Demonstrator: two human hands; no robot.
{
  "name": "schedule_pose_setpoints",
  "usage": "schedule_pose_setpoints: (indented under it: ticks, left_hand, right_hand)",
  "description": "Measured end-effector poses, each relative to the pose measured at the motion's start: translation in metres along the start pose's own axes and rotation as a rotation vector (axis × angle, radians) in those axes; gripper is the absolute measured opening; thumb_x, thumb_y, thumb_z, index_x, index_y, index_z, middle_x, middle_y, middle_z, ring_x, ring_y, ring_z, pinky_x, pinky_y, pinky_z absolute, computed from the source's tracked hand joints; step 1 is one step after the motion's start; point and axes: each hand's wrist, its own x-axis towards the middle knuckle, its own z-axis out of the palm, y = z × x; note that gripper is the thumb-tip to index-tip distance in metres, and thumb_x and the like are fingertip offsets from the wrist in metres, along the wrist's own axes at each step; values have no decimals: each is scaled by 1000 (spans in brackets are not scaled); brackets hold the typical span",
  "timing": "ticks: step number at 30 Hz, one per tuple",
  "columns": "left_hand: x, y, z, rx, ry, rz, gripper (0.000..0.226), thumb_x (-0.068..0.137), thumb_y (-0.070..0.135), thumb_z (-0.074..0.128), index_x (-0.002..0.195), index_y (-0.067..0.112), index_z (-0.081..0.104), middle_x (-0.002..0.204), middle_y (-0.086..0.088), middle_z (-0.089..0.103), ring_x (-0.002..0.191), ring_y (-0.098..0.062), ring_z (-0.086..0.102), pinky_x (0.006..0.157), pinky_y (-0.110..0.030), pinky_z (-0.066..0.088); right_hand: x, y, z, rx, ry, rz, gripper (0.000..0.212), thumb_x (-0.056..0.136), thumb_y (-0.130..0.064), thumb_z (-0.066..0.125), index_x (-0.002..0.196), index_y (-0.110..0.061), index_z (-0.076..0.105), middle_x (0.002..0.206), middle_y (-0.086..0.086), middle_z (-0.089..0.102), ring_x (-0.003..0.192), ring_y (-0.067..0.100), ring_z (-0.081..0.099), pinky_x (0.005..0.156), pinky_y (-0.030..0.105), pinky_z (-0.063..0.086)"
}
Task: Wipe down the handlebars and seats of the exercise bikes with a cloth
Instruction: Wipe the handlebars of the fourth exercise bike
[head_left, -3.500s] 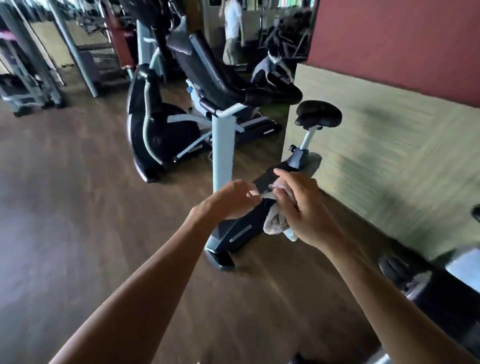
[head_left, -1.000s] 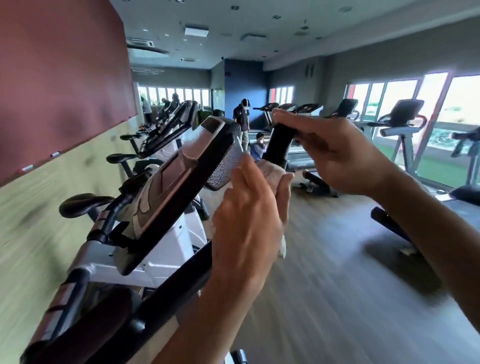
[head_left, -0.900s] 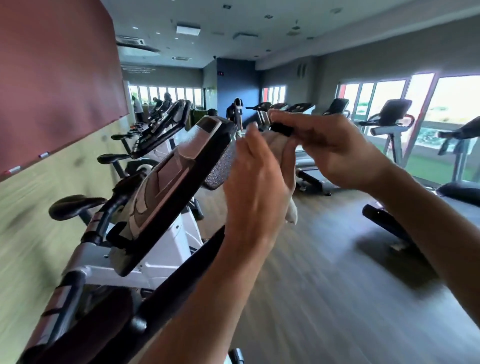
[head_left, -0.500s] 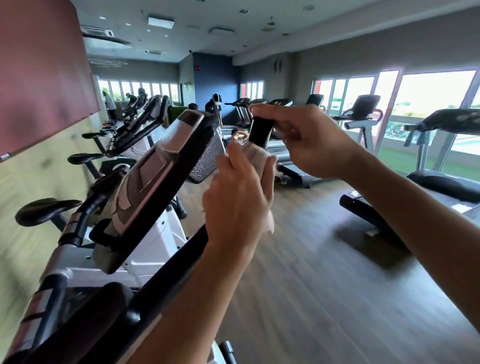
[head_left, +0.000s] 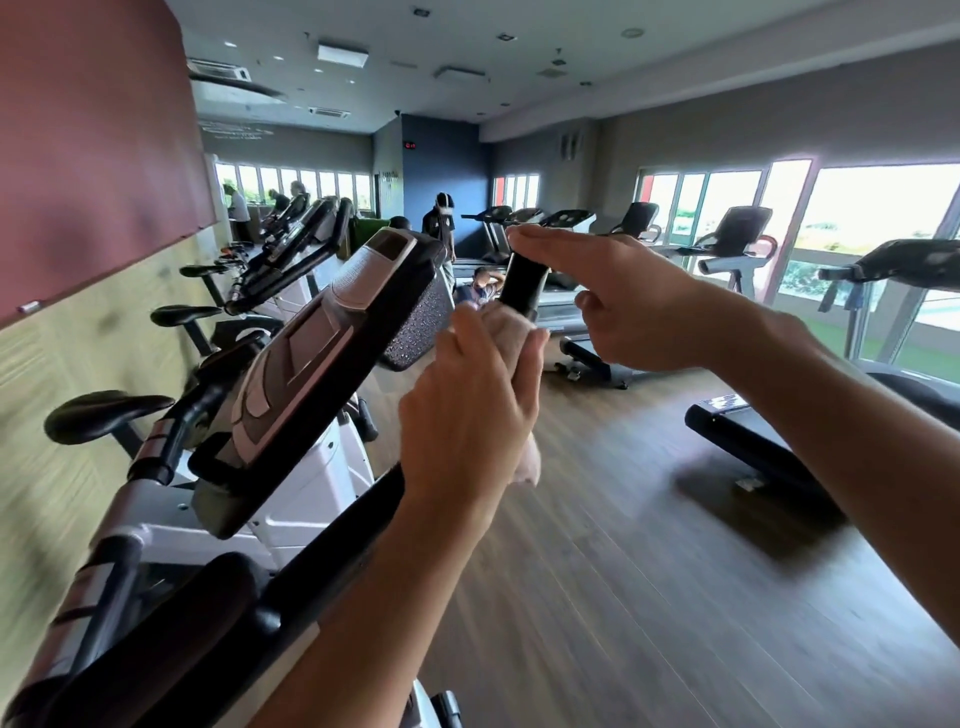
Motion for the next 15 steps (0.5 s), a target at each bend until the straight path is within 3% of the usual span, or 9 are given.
schedule_pose_setpoints:
  ticks: [2,4,6,8,10,13,15]
  left_hand:
    - [24,10,8,-158,52,-17,65,103,58,43,135,2,49,117,-17,64,90,-33,73,58,-37,55]
    - [43,15,15,-246,75,27,68,103,53,45,147,2,43,139,-22,54,115,-35,66,77,-42,61]
    - [45,16,16,-262,85,82,62,103,50,47,145,4,47,131,-17,58,112,-31,65,78,-41,61]
    - [34,12,13,-242,89,72,54,102,50,49,134,6,54,113,-12,64,93,-27,69,66,-36,58]
    - [15,6,9,-154,74,47,52,101,51,50,124,6,55,104,-11,65,82,-26,70,58,-33,54]
    - [-7,0,1,-10,26,22,51,102,55,46,116,7,55,96,-9,65,74,-26,70,52,-34,51]
    - [2,2,3,-45,27,13,48,101,53,48,111,7,53,93,-10,64,73,-28,70,53,-34,50]
  right_hand:
    - [1,5,1,9,19,-31,83,79,23,43,154,-12,41,156,0,45,141,5,40,110,2,27]
    - [3,9,2,63,46,-29,82,81,23,42,153,-14,45,143,-2,58,122,7,59,103,19,46]
    - [4,13,4,110,73,-15,82,81,25,42,152,-16,47,140,-2,61,119,8,62,101,28,51]
    - [2,14,7,109,88,-15,87,77,28,40,152,-14,47,153,0,50,137,2,46,114,20,39]
    - [-1,12,10,65,110,-31,91,74,28,40,154,-16,44,157,-6,40,139,-7,30,113,5,26]
    - [-4,9,13,62,134,-34,89,76,28,40,154,-17,44,158,-6,39,137,-12,23,107,-3,18]
    - [-2,8,14,56,172,-35,79,84,26,41,151,-14,47,158,0,43,135,-11,26,107,-4,17]
